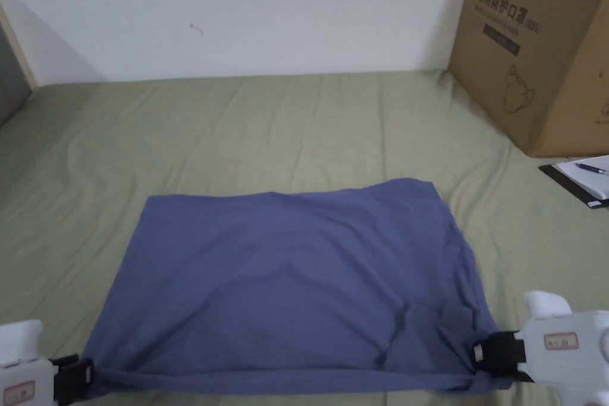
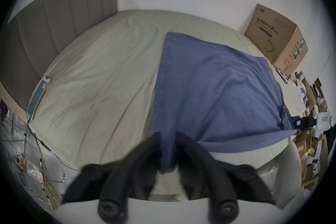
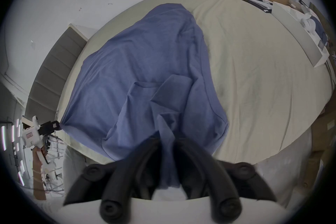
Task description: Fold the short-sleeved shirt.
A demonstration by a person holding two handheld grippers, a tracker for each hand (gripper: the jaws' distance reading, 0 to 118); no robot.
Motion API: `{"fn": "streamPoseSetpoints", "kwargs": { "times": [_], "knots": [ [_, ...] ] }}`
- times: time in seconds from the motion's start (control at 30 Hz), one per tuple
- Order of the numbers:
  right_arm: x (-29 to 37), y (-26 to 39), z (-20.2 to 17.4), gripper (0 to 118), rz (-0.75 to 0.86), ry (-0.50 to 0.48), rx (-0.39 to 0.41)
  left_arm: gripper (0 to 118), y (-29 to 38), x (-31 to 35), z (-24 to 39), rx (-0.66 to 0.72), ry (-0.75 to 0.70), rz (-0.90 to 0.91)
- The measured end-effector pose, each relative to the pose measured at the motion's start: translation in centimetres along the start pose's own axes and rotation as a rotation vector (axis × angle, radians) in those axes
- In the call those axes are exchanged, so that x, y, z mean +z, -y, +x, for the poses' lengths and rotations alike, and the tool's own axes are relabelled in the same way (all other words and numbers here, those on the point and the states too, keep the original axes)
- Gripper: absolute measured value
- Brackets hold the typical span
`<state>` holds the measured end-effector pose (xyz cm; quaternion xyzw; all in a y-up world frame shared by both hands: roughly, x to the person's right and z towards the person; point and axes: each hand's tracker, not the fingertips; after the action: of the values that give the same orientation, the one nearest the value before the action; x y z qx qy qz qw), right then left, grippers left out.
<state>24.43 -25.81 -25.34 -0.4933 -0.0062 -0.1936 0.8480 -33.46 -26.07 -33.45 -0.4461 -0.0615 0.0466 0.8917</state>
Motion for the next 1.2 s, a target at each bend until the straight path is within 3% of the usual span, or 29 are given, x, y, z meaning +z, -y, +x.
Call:
{"fn": "streamPoseSetpoints", "kwargs": {
  "times": [0.03, 0.07, 0.27, 0.33, 0.37, 0.4, 0.43, 0.47, 0.5, 0.53, 0.57, 0.73, 0.77, 0.83, 0.9, 0.93, 1.0, 1.07, 1.1, 1.13, 1.17, 1.2],
  "knots": [
    [0.2, 0.1, -0.2, 91, 0.022, 0.050, -0.008, 98, 0.0, 0.0, 0.2, 0.009, -0.020, 0.014],
    [0.1, 0.0, 0.2, 106, 0.030, 0.044, 0.000, 117, -0.1, 0.1, 0.1, 0.012, -0.012, 0.005],
    [4.3, 0.6, -1.8, 101, 0.186, 0.050, 0.075, 116, 0.2, 4.3, -0.1, 0.030, 0.097, 0.110],
    [5.6, 1.0, -2.9, 98, 0.230, 0.005, 0.102, 116, 0.3, 5.3, 0.4, 0.025, 0.099, 0.126],
    [6.0, 1.4, -3.4, 88, 0.245, -0.019, 0.114, 116, 0.7, 5.7, 0.3, 0.025, 0.109, 0.119],
    [6.3, 1.9, -4.0, 68, 0.253, -0.014, 0.108, 111, 1.3, 6.1, 0.2, 0.035, 0.119, 0.119],
    [6.4, 2.3, -4.5, 36, 0.258, -0.014, 0.106, 88, 1.8, 6.4, 0.3, 0.041, 0.131, 0.134],
    [6.0, 2.8, -4.7, 11, 0.262, -0.014, 0.108, 55, 2.5, 6.5, 0.2, 0.044, 0.123, 0.140],
    [5.8, 3.2, -5.0, 0, 0.258, -0.014, 0.101, 19, 3.2, 6.3, 0.0, 0.058, 0.087, 0.128],
    [5.5, 3.5, -5.0, 0, 0.234, -0.027, 0.090, 1, 4.0, 6.0, -0.4, 0.058, 0.060, 0.115],
    [5.1, 4.0, -5.1, 0, 0.216, -0.059, 0.089, 1, 4.6, 5.9, -0.9, 0.066, 0.060, 0.109],
    [3.0, 5.3, -5.3, 0, 0.153, -0.034, 0.096, 2, 5.5, 5.2, -2.1, 0.045, 0.049, 0.067],
    [2.8, 5.4, -5.2, 0, 0.152, -0.035, 0.090, 16, 5.4, 5.0, -2.2, 0.030, 0.051, 0.069],
    [2.6, 5.3, -4.8, 0, 0.143, -0.045, 0.070, 70, 4.7, 4.3, -1.8, 0.000, 0.057, 0.050],
    [2.5, 5.3, -4.5, 0, 0.142, -0.044, 0.049, 89, 4.1, 2.7, -1.5, -0.012, 0.062, 0.026],
    [2.4, 5.3, -4.3, 0, 0.140, -0.041, 0.044, 89, 3.9, 1.7, -1.6, -0.019, 0.070, 0.010],
    [2.4, 5.3, -3.9, 0, 0.135, -0.028, 0.033, 83, 3.4, -0.2, -0.8, -0.016, 0.045, -0.066],
    [2.4, 5.5, -3.4, 0, 0.125, -0.012, 0.030, 23, 3.5, -1.3, -0.5, -0.020, 0.047, -0.082],
    [2.5, 5.6, -3.2, 0, 0.123, -0.003, 0.031, 7, 3.6, -1.2, 0.5, -0.024, 0.040, -0.074],
    [2.5, 5.8, -3.1, 0, 0.116, 0.003, 0.040, 6, 3.8, -1.2, 0.9, -0.028, 0.025, -0.065],
    [2.5, 5.9, -3.1, 7, 0.102, 0.011, 0.058, 5, 3.9, -1.2, 1.0, -0.028, 0.041, -0.054],
    [2.3, 6.0, -3.2, 29, 0.089, 0.048, 0.076, 5, 3.9, -1.3, 1.2, -0.031, 0.042, -0.061]
  ]
}}
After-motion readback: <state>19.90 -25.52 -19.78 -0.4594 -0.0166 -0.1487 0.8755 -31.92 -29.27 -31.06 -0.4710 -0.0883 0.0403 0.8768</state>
